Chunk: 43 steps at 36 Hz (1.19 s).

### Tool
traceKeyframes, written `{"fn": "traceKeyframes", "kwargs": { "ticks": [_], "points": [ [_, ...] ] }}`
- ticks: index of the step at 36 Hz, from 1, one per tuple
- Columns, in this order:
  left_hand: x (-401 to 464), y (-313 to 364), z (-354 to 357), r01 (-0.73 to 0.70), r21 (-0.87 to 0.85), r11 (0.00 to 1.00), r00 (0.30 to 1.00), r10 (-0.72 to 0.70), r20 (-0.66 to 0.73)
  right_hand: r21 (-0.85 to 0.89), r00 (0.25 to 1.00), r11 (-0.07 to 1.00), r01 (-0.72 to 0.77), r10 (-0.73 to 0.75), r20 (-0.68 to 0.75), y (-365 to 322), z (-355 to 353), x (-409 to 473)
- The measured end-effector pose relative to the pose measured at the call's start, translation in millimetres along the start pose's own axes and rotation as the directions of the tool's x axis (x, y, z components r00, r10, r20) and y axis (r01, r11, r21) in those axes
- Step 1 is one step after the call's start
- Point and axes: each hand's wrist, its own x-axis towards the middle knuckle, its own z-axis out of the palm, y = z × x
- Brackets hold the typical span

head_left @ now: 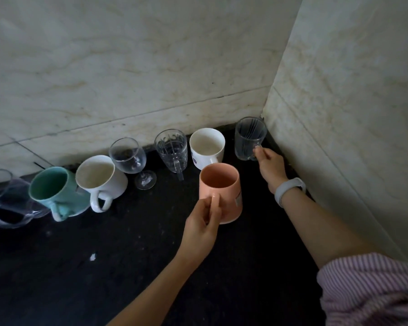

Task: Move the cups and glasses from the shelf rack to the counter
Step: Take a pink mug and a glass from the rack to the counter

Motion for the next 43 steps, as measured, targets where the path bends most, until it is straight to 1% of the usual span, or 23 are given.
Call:
{"fn": "traceKeyframes", "kwargs": {
  "ticks": [4,7,8,9,11,13,14,16,18,20,22,24,26,30,34,39,43],
  "points": [
    [-5,-2,-10,0.028,0.003,1.000,0.999,-0.028,-0.018,-0.037,0.999,0.999,-0.026,0.024,-0.042,-8,2,-2],
    [-8,-2,-17,0.042,0.026,0.999,0.998,-0.041,-0.037,-0.060,0.992,0.993,-0.098,0.093,-0.084,-10,9,-16],
    [-8,-2,-20,0.045,0.036,0.998,0.998,-0.043,-0.048,-0.064,0.991,0.994,-0.086,0.079,-0.111,-10,12,-24],
    [-8,-2,-21,0.049,0.043,0.998,0.997,-0.046,-0.059,-0.076,0.990,0.996,-0.041,0.031,-0.137,-9,13,-32],
    [-9,-2,-25,0.060,0.039,0.997,0.996,-0.057,-0.075,-0.109,0.981,0.988,0.112,-0.127,-0.145,-5,18,-51],
    [-8,-4,-28,0.079,0.027,0.997,0.993,-0.076,-0.086,-0.141,0.956,0.952,0.272,-0.284,-0.073,0,25,-67],
    [-8,-5,-30,0.086,0.024,0.996,0.992,-0.083,-0.097,-0.167,0.940,0.929,0.331,-0.339,-0.023,3,29,-72],
    [-7,-8,-32,0.095,0.019,0.995,0.989,-0.093,-0.114,-0.225,0.916,0.889,0.399,-0.395,0.067,8,37,-76],
    [-6,-12,-34,0.106,0.016,0.994,0.987,-0.103,-0.124,-0.254,0.895,0.859,0.444,-0.411,0.175,10,44,-77],
    [-5,-15,-35,0.116,0.010,0.993,0.985,-0.113,-0.126,-0.281,0.857,0.819,0.500,-0.422,0.297,12,49,-78],
    [-3,-18,-37,0.117,0.007,0.993,0.985,-0.115,-0.128,-0.322,0.821,0.777,0.541,-0.405,0.401,14,52,-77],
    [-1,-20,-38,0.116,0.012,0.993,0.986,-0.114,-0.123,-0.365,0.800,0.744,0.559,-0.369,0.472,16,55,-75],
    [0,-22,-38,0.128,0.015,0.992,0.986,-0.126,-0.112,-0.405,0.788,0.710,0.577,-0.351,0.506,17,55,-73],
    [0,-29,-36,0.151,0.007,0.989,0.984,-0.149,-0.101,-0.453,0.777,0.660,0.599,-0.342,0.528,18,51,-72],
    [2,-36,-31,0.163,0.028,0.986,0.981,-0.159,-0.107,-0.453,0.774,0.663,0.596,-0.325,0.543,16,49,-71],
    [7,-41,-29,0.260,0.002,0.966,0.955,-0.256,-0.150,-0.446,0.767,0.664,0.599,-0.317,0.558,12,46,-73],
    [8,-38,-28,0.251,0.052,0.967,0.953,-0.238,-0.187,-0.435,0.768,0.675,0.596,-0.323,0.553,14,45,-80]
  ]
}}
